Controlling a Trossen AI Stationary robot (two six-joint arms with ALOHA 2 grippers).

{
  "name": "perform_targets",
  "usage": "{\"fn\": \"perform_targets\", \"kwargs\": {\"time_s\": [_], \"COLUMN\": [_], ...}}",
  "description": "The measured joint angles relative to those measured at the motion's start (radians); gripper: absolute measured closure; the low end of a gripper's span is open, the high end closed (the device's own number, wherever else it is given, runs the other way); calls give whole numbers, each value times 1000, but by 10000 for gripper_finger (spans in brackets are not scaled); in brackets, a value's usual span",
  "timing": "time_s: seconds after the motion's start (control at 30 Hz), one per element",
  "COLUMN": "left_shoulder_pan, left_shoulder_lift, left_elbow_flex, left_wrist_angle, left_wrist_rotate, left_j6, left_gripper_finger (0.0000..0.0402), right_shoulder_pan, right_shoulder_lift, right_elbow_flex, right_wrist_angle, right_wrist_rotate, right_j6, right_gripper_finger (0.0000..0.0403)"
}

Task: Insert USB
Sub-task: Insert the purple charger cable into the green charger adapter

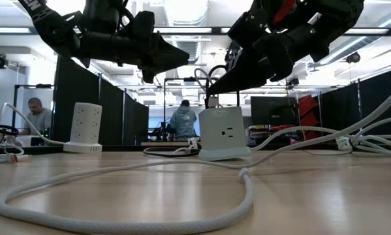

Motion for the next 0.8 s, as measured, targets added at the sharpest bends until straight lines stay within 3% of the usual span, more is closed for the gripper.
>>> {"fn": "perform_targets", "kwargs": {"time_s": [0.5, 0.8], "left_shoulder_pan": [-4, -5], "left_shoulder_lift": [57, 132], "left_elbow_flex": [0, 0], "left_wrist_angle": [1, 1], "left_wrist_rotate": [0, 0], "left_j6": [70, 78], "left_gripper_finger": [299, 299], "right_shoulder_pan": [-56, -63], "right_shoulder_lift": [-25, -25], "right_elbow_flex": [4, 4], "right_wrist_angle": [-13, -27], "right_wrist_rotate": [-11, -106], "right_j6": [72, 117], "right_gripper_finger": [403, 403]}}
